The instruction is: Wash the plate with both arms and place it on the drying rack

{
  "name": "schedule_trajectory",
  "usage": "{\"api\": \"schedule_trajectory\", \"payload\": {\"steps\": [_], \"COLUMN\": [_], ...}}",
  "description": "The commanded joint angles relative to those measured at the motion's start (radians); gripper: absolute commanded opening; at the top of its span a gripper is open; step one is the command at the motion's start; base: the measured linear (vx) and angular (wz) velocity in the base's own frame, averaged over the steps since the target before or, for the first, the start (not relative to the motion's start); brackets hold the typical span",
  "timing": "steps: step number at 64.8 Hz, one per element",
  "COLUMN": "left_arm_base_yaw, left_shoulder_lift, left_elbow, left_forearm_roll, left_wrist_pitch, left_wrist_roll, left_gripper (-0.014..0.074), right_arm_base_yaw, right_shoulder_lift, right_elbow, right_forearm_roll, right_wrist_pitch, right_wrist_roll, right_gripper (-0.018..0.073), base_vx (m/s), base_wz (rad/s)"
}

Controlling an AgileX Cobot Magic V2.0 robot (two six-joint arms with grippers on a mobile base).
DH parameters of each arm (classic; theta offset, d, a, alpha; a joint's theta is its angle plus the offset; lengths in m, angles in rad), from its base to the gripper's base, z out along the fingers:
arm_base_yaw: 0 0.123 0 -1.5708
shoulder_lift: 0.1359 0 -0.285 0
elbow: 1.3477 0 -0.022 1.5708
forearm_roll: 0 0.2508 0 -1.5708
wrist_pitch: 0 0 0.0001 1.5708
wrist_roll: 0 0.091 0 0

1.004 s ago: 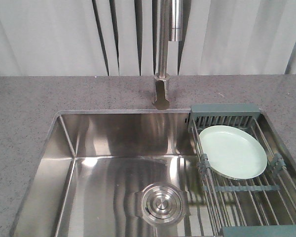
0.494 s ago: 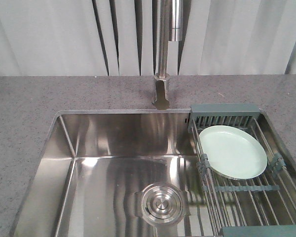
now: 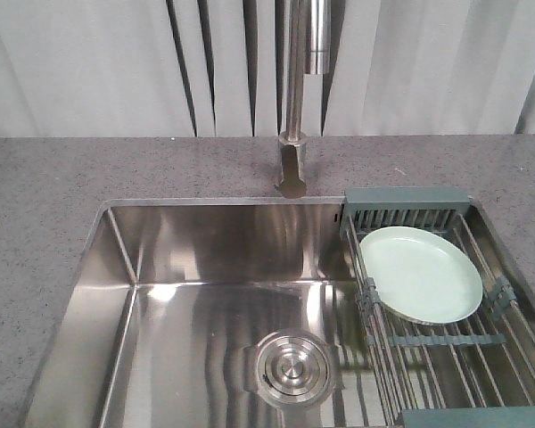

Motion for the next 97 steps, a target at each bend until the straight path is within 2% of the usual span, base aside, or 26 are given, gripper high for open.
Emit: {"api": "schedule_trajectory", "payload": {"steps": [1, 60, 69, 77, 81, 86, 97], "left_arm_base_yaw": [0.006, 0.006, 0.006, 0.006, 0.006, 0.006, 0.006], "left_shoulder_lift": [-0.016, -0.015, -0.015, -0.015, -0.015, -0.015, -0.015], "left_elbow": [-0.025, -0.026, -0.026, -0.026, -0.026, -0.026, -0.026], "left_forearm_roll": [0.014, 0.014, 0.014, 0.014, 0.014, 0.014, 0.014], "left_wrist_pitch": [-0.071, -0.070, -0.070, -0.070, -0.070, -0.070, -0.069], "left_wrist_roll": [-0.062, -0.074, -0.074, -0.074, -0.074, -0.074, -0.074], "left_gripper": [0.0022, 0.0022, 0.0022, 0.0022, 0.0022, 0.0022, 0.0022], "right_arm_base_yaw": [0.001, 0.001, 0.001, 0.001, -0.004, -0.023, -0.060], "right_shoulder_lift": [0.011, 0.011, 0.001, -0.064, -0.111, -0.181, -0.268], "right_elbow": [-0.022, -0.022, 0.029, 0.118, 0.163, 0.212, 0.339], "right_forearm_roll": [0.009, 0.014, 0.019, 0.014, -0.004, -0.035, -0.167], "right_wrist_pitch": [-0.061, -0.062, -0.073, -0.159, -0.215, -0.280, -0.369], "right_wrist_roll": [0.000, 0.000, -0.001, 0.008, 0.044, 0.139, 0.392], "right_gripper": [-0.0004, -0.0004, -0.0004, -0.0004, -0.0004, -0.0004, -0.0004], "base_vx": [0.00, 0.00, 0.00, 0.00, 0.00, 0.00, 0.00], "base_wz": [0.00, 0.00, 0.00, 0.00, 0.00, 0.00, 0.00]}}
